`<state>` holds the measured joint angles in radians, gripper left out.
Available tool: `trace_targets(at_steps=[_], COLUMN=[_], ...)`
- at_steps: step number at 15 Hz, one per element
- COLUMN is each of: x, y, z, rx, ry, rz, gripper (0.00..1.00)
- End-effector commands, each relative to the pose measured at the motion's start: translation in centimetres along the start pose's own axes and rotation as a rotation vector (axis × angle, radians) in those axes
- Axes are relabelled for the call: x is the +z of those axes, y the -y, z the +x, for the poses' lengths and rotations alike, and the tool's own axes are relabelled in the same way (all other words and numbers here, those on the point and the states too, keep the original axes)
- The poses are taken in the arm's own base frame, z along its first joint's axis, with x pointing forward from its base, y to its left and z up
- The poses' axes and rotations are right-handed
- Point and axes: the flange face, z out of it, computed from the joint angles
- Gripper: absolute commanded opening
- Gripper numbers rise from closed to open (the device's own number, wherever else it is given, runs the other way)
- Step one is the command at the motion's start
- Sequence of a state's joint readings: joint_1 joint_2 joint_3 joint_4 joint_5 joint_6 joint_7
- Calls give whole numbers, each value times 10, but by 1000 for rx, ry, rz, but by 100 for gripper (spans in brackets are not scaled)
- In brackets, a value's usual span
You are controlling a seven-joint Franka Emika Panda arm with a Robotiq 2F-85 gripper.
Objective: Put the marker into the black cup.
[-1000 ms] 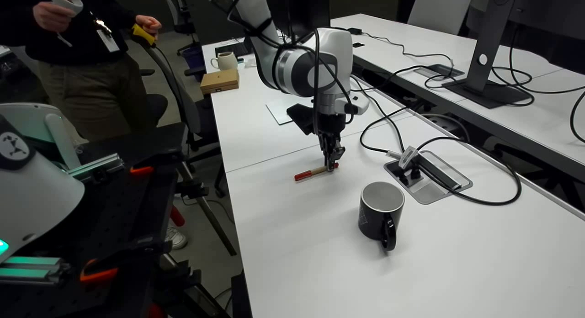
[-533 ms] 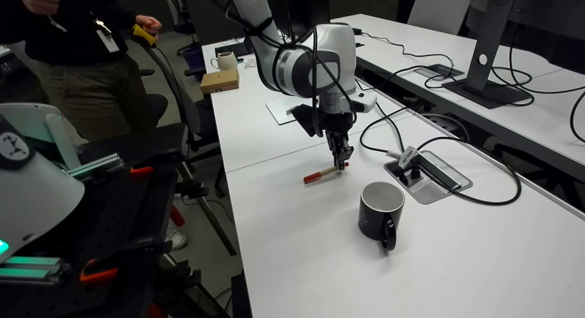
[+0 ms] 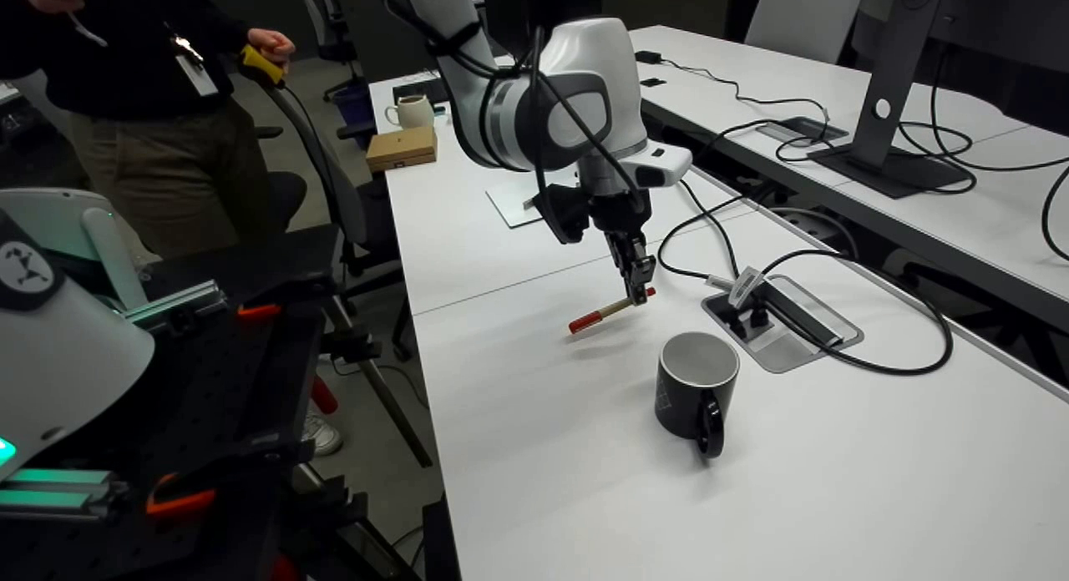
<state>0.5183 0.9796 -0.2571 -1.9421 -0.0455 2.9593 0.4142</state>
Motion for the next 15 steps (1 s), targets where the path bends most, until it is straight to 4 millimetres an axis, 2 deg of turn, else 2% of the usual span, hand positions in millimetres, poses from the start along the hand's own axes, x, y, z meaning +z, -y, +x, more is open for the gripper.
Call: trace_targets(at_steps=[1,5,11,15], x=[-20,-30,-51,-64], y=[-11,-28,-70,-83], z=[-12,-16,-5,-1], rx=[58,71,123,145], ry=[-54,-70,-113,-145], rz=[-27,-39,-133,-174], gripper=[4,4,4,4])
